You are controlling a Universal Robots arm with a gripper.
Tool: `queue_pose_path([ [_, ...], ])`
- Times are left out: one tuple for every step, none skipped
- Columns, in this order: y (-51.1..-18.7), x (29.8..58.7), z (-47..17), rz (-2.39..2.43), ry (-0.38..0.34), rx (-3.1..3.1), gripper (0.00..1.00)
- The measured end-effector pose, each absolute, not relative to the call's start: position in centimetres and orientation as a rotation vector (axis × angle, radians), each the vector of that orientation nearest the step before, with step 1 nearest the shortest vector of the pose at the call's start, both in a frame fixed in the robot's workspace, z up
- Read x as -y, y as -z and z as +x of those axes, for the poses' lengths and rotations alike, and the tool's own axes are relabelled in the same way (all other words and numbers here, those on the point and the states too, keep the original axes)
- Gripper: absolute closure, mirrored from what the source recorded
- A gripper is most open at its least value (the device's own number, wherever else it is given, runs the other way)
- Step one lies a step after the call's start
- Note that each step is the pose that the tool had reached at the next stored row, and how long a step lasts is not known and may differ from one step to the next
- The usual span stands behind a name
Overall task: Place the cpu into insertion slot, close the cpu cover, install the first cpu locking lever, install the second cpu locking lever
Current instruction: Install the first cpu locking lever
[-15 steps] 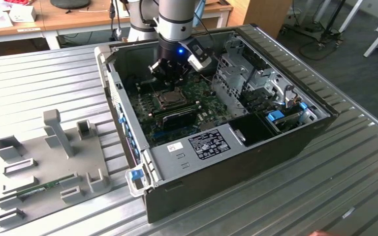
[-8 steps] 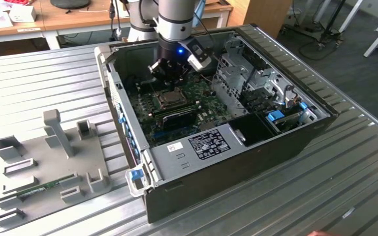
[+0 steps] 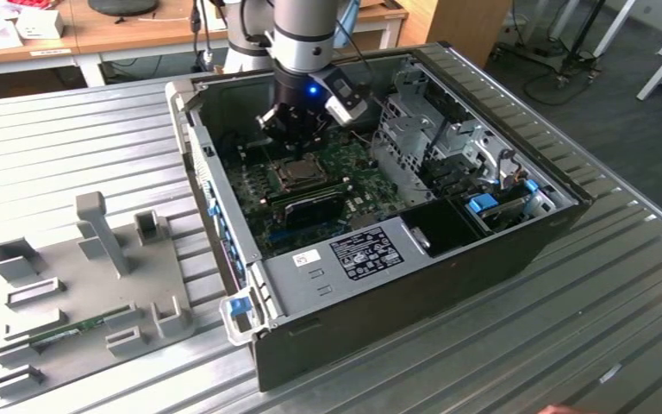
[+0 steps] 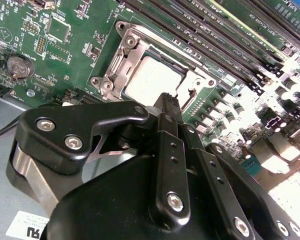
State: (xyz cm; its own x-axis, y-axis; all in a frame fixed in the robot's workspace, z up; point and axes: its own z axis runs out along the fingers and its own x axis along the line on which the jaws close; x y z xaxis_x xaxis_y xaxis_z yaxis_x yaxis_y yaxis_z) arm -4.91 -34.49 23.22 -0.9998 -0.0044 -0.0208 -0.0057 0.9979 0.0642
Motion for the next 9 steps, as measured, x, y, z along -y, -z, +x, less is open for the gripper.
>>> queue_pose_path([
  [-23.22,34.49,-4.95,-0.008,-0.100,-3.119,0.90],
  [-23.22,34.49,-4.98,-0.008,-0.100,-3.119,0.90],
  [-23.22,34.49,-5.00,-0.008,-0.100,-3.119,0.90],
  [-23.21,34.49,-5.03,-0.008,-0.100,-3.119,0.90],
  [-23.22,34.50,-5.08,-0.008,-0.100,-3.119,0.90],
  [-23.22,34.50,-5.15,-0.008,-0.100,-3.119,0.90],
  [-23.22,34.50,-5.22,-0.008,-0.100,-3.118,0.90],
  [-23.22,34.49,-5.30,-0.008,-0.100,-3.118,0.90],
  [-23.22,34.49,-5.37,-0.008,-0.100,-3.118,0.90],
])
